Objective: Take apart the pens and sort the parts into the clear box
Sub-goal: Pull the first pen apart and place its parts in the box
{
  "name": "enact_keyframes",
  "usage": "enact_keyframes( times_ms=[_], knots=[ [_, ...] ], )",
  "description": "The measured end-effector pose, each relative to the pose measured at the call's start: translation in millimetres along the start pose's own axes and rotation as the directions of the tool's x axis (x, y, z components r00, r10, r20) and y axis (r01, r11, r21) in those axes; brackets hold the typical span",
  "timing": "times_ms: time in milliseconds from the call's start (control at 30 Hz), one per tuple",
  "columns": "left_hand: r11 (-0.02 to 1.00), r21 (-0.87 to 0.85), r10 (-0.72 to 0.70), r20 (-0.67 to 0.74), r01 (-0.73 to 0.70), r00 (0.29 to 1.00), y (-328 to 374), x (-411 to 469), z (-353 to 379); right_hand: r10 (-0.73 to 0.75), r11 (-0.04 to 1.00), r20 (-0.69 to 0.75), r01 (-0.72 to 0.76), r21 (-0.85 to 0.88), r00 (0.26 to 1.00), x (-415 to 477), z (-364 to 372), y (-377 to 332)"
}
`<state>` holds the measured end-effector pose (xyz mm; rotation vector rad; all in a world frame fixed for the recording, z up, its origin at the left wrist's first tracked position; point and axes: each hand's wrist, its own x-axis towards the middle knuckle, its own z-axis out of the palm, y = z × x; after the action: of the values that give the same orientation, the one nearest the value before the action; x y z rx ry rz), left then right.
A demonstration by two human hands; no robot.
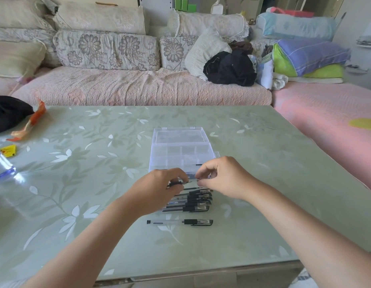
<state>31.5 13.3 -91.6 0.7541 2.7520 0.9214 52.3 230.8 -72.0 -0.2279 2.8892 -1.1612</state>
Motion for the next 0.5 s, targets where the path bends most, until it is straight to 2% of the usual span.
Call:
enact_keyframes(
  times_ms=[300, 500],
  knots=[
    [1.0, -0.001, -0.005, -0.024, 0.005, 1.0, -3.0, -0.5, -4.6, -0.025, 0.999, 0.029, 0.024, 0.035, 0.999, 7.6, 6.5, -15.4],
    [0.997, -0.076, -0.011, -0.046, 0.008, 0.999, -3.2, 1.1, -4.8, -0.046, 0.997, 0.015, 0.045, 0.06, 0.999, 6.5, 10.8, -18.8]
  ],
)
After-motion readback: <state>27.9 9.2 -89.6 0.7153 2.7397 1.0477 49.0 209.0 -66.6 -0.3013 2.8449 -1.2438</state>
